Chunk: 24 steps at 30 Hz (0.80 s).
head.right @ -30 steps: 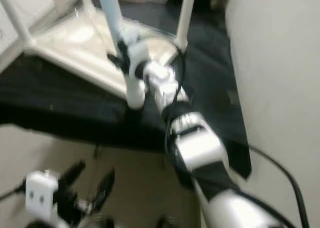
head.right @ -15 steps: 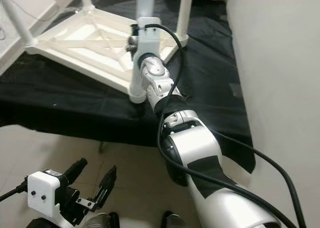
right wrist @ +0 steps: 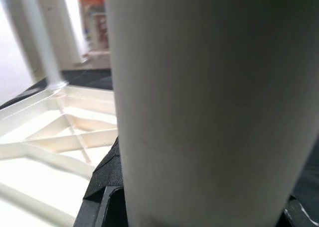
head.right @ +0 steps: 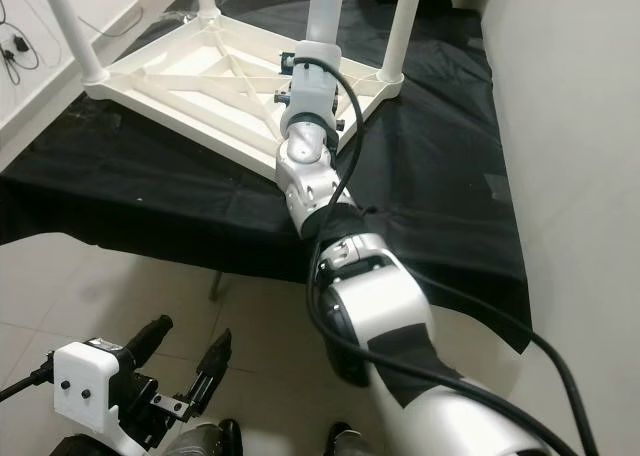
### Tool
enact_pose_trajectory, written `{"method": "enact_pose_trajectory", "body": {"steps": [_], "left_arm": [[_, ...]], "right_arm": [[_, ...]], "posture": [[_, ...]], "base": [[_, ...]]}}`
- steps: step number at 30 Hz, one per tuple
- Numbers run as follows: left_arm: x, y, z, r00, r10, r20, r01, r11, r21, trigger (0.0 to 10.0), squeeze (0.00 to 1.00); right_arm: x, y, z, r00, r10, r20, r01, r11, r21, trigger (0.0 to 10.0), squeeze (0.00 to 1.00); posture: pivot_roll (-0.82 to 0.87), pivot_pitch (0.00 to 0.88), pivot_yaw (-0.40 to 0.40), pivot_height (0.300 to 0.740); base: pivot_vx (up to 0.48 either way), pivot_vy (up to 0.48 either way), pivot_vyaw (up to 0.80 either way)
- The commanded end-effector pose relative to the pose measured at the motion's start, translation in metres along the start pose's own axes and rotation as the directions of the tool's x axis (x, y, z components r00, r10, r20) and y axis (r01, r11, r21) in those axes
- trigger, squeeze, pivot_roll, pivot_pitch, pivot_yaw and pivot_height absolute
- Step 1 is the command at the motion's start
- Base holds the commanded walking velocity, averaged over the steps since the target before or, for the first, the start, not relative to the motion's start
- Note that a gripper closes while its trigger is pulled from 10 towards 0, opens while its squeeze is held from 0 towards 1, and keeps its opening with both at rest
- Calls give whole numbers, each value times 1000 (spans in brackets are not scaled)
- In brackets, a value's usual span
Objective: Building children table
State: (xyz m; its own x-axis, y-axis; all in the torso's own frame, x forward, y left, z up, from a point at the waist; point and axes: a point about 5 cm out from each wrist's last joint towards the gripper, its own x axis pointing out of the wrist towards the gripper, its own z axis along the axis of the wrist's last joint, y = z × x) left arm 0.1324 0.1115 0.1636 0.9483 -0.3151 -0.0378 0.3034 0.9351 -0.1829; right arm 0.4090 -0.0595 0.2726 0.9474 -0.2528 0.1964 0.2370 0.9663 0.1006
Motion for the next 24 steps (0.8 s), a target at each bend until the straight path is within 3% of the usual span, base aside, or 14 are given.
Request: {"method": "enact_pose_trajectory", "body": {"steps": [1, 6, 8, 15, 17, 18, 19, 22, 24], "left_arm": [[0, 1, -5, 1000, 11, -22, -10, 1000, 5, 10000, 0], [1, 1, -6, 1000, 11, -20, -11, 1000, 5, 10000, 0], [1, 1, -6, 1000, 12, -20, -12, 1000, 5, 10000, 0], [1, 2, -6, 1000, 14, -18, -13, 1000, 5, 10000, 0], [1, 2, -6, 1000, 15, -17, -15, 1000, 6, 10000, 0], [2, 2, -6, 1000, 17, -14, -17, 1000, 6, 10000, 0], [2, 2, -6, 1000, 18, -13, -18, 1000, 7, 10000, 0], [2, 2, -6, 1000, 19, -12, -19, 1000, 6, 10000, 0], [2, 2, -6, 1000, 21, -10, -20, 1000, 7, 10000, 0]], "right_arm": [[-15, -16, -61, 969, -103, -226, 84, 992, -92, 10000, 0], [-22, -17, -70, 947, -180, -266, 159, 983, -96, 10000, 0], [-28, -19, -77, 919, -255, -301, 228, 966, -123, 10000, 0], [-33, -15, -82, 896, -278, -347, 253, 960, -117, 10000, 0], [-34, -9, -82, 905, -217, -366, 190, 976, -109, 10000, 0], [-35, 3, -84, 917, -46, -396, 28, 998, -52, 10000, 0], [-36, 8, -84, 917, 45, -396, -61, 998, -29, 10000, 0], [-37, 12, -85, 908, 114, -404, -122, 993, 8, 10000, 0], [-38, 16, -86, 887, 228, -400, -210, 974, 89, 10000, 0]], "posture": [[106, 230, -27, 740], [104, 228, -30, 740], [104, 228, -30, 740], [103, 231, -32, 740], [103, 234, -36, 740], [99, 235, -37, 740], [99, 235, -37, 740], [99, 235, -37, 740], [94, 238, -41, 740]], "base": [[0, 0, 0], [0, 0, 0], [0, 0, 0], [0, 0, 0], [0, 0, 0], [0, 0, 0], [0, 0, 0], [0, 0, 0], [0, 0, 0]]}}
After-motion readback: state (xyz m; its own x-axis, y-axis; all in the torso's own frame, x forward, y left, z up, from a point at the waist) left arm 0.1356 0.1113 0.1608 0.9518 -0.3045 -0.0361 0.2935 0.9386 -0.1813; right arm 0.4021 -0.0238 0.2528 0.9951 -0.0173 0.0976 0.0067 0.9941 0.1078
